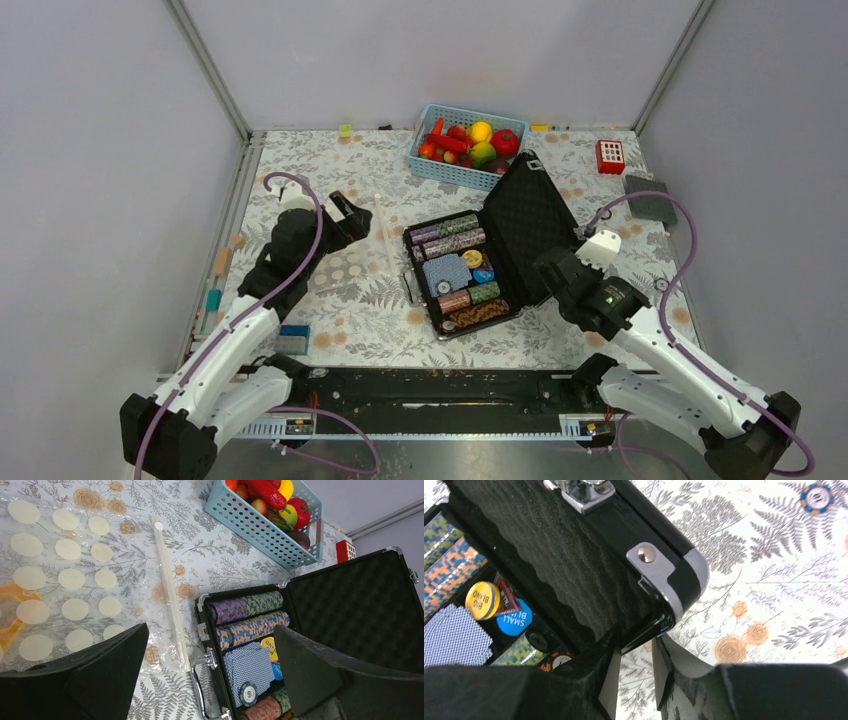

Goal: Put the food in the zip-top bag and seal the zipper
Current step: Move the distractor to the center of the board.

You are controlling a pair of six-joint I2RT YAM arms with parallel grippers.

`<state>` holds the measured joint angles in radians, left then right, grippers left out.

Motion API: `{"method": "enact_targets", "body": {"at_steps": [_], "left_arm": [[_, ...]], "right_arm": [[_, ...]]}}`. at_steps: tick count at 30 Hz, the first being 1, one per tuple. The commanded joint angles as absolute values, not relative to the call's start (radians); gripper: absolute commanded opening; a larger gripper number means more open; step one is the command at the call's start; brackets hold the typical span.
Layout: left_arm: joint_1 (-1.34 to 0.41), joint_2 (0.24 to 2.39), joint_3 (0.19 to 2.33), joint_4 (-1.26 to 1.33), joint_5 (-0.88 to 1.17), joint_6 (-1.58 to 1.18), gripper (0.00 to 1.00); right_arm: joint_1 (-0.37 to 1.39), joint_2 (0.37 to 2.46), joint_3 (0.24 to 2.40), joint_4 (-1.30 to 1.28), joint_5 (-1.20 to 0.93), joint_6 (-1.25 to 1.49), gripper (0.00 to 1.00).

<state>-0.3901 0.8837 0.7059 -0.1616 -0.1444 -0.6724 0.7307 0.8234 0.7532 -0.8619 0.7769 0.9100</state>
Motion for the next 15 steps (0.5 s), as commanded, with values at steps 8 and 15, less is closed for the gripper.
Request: {"method": "enact_targets", "body": {"at_steps": [8, 15], "left_arm": [[-0.389, 0.92, 0.733, -0.101, -0.13, -0.657, 0.99], [-0.389, 0.942, 0.734, -0.085, -0.141, -0.653, 0.99]], "right_arm": [[0.37, 0.851, 0.809, -0.542, 0.935, 0.44, 0.01], [0.131, 0.918, 0.83, -0.436, 0.859, 0.387, 0.0]]}}
